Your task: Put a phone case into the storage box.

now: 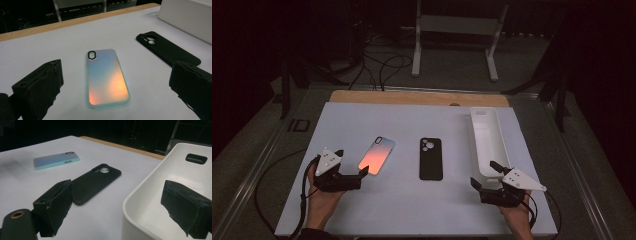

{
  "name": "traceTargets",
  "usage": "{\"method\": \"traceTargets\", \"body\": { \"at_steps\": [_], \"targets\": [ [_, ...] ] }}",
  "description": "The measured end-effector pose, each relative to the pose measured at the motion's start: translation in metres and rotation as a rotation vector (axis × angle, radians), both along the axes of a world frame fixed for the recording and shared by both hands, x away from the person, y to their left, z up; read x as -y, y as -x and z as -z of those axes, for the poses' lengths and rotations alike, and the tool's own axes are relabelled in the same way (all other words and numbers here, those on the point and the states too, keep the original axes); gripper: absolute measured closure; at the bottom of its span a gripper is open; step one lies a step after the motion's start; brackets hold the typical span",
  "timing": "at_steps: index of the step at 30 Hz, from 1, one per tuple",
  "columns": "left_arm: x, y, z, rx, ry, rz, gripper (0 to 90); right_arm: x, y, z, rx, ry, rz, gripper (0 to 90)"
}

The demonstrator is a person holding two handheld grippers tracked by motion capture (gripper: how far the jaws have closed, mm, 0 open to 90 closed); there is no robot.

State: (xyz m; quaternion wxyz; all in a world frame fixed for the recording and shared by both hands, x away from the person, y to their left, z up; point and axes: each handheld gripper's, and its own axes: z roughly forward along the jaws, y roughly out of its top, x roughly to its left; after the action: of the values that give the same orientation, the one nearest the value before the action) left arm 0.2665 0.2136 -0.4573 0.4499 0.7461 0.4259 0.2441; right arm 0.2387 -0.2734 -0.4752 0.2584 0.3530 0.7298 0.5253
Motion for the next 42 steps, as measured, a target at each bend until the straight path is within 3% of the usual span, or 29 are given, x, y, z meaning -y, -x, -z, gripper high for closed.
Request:
{"method": "traceTargets", "body": {
  "at_steps": [21, 42],
  "targets": [
    [0.012, -0.035, 0.009, -0.062, -0.057, 0.006, 0.0, 0.000, 0.000, 0.001, -0.007, 0.002, 0.002, 10.5],
    [0.018, -0.065, 0.031, -0.178, -0.101, -0.017, 0.0, 0.000, -0.001, 0.002, -0.018, 0.005, -0.002, 10.5]
  ]
}}
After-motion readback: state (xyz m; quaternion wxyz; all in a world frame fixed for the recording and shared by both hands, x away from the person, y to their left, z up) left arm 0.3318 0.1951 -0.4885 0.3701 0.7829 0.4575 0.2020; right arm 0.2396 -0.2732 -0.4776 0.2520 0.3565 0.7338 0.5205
